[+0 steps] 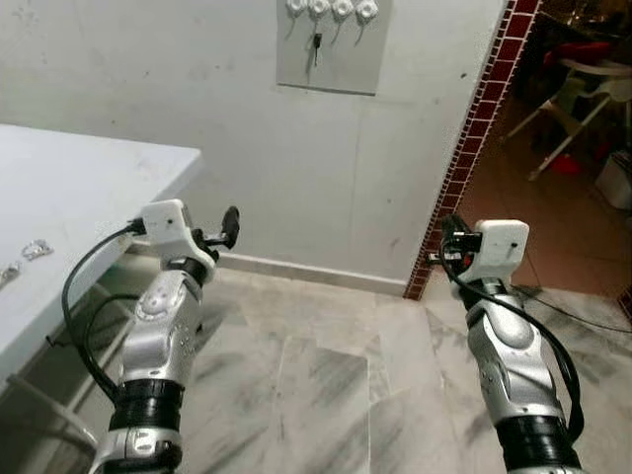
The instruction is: Hang keys on a hook
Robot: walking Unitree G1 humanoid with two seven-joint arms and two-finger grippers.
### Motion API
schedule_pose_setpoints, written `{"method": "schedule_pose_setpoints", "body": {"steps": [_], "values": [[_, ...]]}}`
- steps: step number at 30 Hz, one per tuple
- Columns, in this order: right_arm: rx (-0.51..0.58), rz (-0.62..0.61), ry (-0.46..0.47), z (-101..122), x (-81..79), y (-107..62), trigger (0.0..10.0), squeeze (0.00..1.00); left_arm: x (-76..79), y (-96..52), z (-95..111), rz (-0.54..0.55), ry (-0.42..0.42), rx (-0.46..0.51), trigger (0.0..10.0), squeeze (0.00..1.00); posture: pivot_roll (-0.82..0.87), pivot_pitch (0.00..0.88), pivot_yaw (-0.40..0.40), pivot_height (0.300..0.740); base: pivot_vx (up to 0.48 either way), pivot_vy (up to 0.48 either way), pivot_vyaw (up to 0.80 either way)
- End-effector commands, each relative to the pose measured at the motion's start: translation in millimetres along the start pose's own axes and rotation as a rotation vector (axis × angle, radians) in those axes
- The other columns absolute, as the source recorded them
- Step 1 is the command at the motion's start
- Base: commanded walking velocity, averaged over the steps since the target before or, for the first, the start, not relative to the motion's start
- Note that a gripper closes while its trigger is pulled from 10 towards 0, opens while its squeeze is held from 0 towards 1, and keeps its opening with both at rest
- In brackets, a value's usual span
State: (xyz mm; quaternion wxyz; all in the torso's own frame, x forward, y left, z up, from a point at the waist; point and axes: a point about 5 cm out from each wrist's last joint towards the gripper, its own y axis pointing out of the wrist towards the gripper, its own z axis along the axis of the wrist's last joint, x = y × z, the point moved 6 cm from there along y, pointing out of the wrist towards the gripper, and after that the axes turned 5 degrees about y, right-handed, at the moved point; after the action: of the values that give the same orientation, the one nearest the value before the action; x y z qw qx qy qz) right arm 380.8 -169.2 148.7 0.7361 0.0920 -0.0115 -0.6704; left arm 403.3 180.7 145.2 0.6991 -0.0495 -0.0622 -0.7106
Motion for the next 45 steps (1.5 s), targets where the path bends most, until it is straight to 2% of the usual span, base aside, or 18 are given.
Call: {"method": "schedule_pose_setpoints", "body": {"steps": [1,38,45], "values": [[0.015,-0.005,-0.007,5.7,3.5,-0.5,10.0,0.00,10.2,3.2,0.6,-0.024,-0.015,-0.006,10.0,0.00,0.02,0.000,-0.021,0.740,0.289,0.000,0.00],[0.011,-0.002,-0.026,6.9,6.0,-0.1,10.0,0.00,9.4,3.4,-4.0,-0.012,-0.034,-0.024,10.0,0.00,0.02,0.000,-0.024,0.740,0.286,0.000,0.00],[0.020,0.001,-0.014,7.9,6.0,-0.8,10.0,0.00,14.5,-0.3,-11.0,-0.039,-0.023,-0.044,10.0,0.00,0.03,0.000,-0.024,0.740,0.287,0.000,0.00]]}}
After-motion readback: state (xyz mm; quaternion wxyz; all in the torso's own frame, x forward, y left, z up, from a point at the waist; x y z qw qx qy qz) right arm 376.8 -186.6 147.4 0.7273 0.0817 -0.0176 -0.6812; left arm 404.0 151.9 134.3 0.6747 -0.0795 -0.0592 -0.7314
